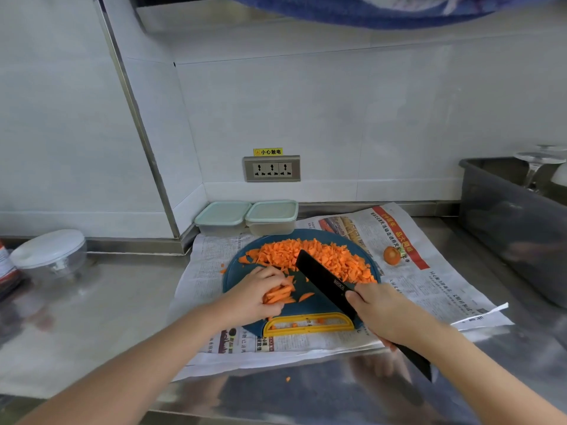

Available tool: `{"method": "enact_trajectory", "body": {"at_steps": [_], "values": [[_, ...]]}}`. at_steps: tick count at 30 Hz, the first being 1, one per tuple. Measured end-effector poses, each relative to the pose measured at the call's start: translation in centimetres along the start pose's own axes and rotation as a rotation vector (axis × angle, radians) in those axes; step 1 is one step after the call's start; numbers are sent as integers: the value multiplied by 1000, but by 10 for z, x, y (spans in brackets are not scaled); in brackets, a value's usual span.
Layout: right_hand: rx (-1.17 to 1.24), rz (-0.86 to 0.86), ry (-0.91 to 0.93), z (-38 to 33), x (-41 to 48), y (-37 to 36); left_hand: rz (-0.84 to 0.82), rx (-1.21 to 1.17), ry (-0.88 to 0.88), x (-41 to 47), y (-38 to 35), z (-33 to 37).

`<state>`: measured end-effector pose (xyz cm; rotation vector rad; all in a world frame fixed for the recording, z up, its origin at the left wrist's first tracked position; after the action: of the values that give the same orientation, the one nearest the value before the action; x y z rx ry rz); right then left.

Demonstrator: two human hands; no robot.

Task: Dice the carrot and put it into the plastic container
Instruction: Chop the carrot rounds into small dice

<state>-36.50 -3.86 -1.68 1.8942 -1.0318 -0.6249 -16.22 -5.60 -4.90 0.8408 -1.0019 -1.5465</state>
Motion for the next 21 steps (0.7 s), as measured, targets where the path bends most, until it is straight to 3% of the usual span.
{"method": "enact_trajectory", "body": {"at_steps": [5,8,10,12,17,21], "values": [[-431,-47,219,-23,-4,-5,-26,-52,-31,-1,8,-1],[-658,29,386,-22,-4,-10,54,-76,6,-3,11,-5],[-745,25,384,-24,-3,-11,115,-21,15,-4,11,-5],[-706,-69,336,-30,-2,-14,167,61,2,-5,13,-2],[-604,-39,273,-26,-4,-5,343,130,-127,-6,26,8],[-653,-53,269,-26,-5,-1,308,155,-51,1,22,24]]}}
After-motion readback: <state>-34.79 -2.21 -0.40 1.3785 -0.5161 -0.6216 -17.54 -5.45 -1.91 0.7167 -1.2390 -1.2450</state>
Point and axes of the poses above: each hand's wrist, its own x-axis towards the middle knuckle, its own y-axis out of the back of the hand, z = x × y, the point moved 8 cm from there along x, towards the middle knuckle, and after that the axes turned 12 degrees about y, right-handed, at the moved point
